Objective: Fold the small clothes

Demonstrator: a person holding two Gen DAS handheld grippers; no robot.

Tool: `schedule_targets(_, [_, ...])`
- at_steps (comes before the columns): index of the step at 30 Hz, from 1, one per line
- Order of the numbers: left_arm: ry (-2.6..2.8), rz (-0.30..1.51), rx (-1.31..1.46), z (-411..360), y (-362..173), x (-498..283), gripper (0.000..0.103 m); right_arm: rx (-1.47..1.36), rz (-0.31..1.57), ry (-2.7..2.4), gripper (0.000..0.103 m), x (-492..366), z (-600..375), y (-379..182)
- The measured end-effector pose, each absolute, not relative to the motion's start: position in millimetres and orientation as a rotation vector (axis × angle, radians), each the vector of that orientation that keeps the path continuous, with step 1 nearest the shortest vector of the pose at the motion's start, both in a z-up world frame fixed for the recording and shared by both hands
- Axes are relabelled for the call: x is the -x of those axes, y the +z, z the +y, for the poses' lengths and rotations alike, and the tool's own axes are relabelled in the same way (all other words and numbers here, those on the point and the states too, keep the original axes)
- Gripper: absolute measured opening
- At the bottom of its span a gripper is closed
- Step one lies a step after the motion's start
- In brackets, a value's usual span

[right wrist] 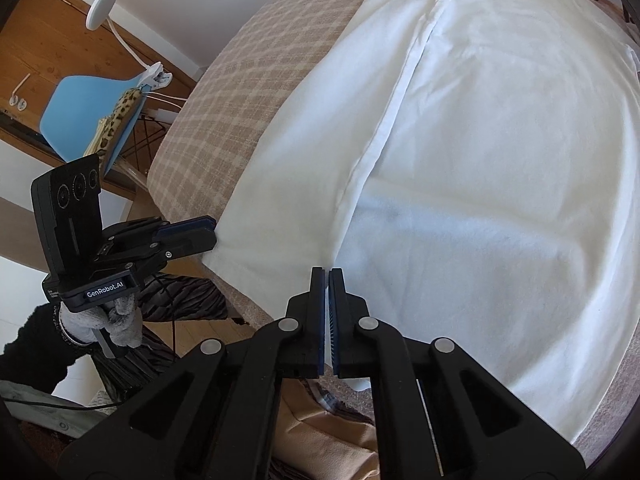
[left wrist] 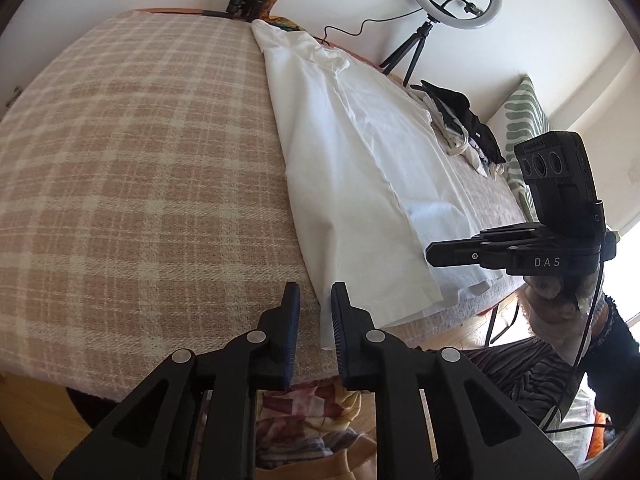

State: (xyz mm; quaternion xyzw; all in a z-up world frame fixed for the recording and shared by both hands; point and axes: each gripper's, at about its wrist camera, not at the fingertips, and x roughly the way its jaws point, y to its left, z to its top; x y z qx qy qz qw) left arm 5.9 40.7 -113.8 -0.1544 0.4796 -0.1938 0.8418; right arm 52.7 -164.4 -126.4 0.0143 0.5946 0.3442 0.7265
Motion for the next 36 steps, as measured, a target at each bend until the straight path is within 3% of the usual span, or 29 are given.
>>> schedule_targets(7, [-0.412,0.952,0.239,29,-95,2,0.015,-0.12,1.21,0.73,0.004,-56,-206,-96])
schedule_targets(9, [-0.433,0.935,0.208,17,-91,3,0.015,-0.148,1.165,0.696,0.011,-58,-224,-86])
schedule_targets(11, [-0.455,0.919,0.175,4,-86,3,0.015,-0.166,1.116,0.646,0.033,-58,-243,-76])
schedule_targets(12, [-0.467,0.911,0.163,-2,-85,3,0.015,-0.169,1.092,0.625,0.037,-58,-251,-72])
schedule_targets(26, [-0.708,0.87,0.063,-125,-75,-16,0.015,-0.248,0.939,0.394,0.044,-64,-391,-42])
schedule_targets(30, [-0.809,0.886,0.026,-174,-79,-17,0.03,-0.334,0.934,0.351,0.044,-71,-439,-48])
schedule_targets(36, [-0.872,0.914,-0.094,-234,-97,-11,0.03,-0.404,0.922,0.289,0.044,-78,-490,-57])
